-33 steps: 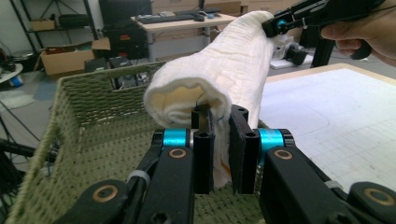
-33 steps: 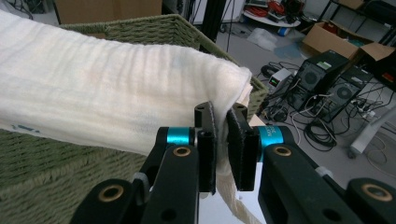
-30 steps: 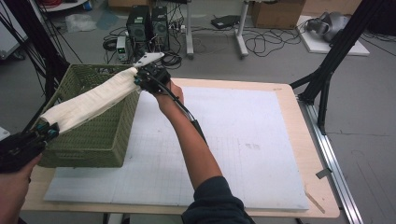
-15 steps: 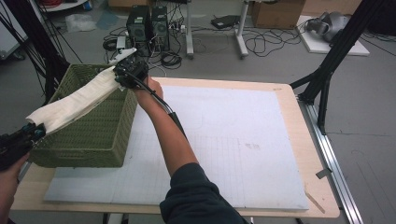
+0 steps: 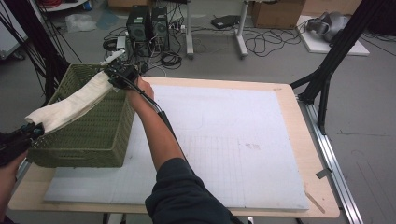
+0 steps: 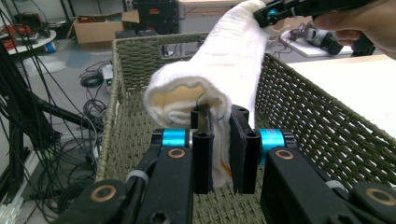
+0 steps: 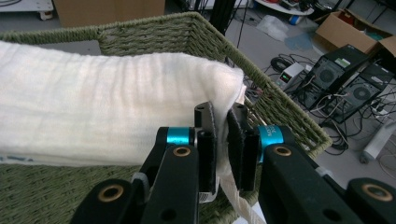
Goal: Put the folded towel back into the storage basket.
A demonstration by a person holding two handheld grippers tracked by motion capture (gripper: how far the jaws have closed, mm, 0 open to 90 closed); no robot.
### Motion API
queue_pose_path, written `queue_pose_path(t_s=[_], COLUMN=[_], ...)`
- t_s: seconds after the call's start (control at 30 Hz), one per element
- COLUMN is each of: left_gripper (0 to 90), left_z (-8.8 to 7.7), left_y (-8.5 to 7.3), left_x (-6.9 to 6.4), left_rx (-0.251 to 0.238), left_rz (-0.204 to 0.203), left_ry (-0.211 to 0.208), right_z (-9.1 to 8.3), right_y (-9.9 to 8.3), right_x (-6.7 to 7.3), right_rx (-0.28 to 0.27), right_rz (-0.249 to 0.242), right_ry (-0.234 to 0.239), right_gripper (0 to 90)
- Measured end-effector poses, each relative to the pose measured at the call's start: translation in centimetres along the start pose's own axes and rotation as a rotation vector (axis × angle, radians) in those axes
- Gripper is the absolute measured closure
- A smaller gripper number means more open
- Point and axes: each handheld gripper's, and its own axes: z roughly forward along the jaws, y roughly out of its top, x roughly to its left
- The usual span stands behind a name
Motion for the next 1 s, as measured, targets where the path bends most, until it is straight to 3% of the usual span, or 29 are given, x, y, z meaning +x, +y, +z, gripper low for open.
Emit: queue_pose_path(t_s=[0.1, 0.2, 0.3, 0.37, 0.57, 0.77, 1.0], left_gripper=[76.9, 59.3, 43.5, 41.7, 42.5, 42.3, 29.7], left_z=[0.1, 0.0, -0.4, -0.7, -1.3, -0.3, 0.8], left_y=[-0.2, -0.2, 0.1, 0.3, 0.9, 0.7, 0.9], left_x=[0.3, 0.6, 0.6, 0.7, 0.3, -0.8, -2.7], left_rx=[-0.011, -0.016, -0.045, -0.056, -0.098, -0.102, -0.14], left_rz=[-0.022, -0.033, -0.013, -0.01, -0.023, -0.047, -0.064], left_ry=[-0.003, -0.031, -0.009, 0.001, -0.008, -0.103, -0.152], right_z=[0.2, 0.6, 0.9, 1.0, -0.3, -3.0, -6.4], right_y=[0.3, 0.3, -0.1, -0.4, -0.6, -1.9, -4.4], right_x=[0.2, 0.3, 0.2, 0.0, -0.6, -1.7, -2.3], right_rx=[0.005, 0.016, 0.04, 0.051, 0.024, -0.029, -0.067], right_rz=[-0.015, -0.015, -0.001, 0.013, 0.014, 0.069, 0.082], right_ry=[-0.004, -0.022, -0.025, -0.028, -0.03, 0.023, 0.101], right_gripper=[82.6, 78.0, 70.5, 62.8, 59.5, 57.0, 45.5])
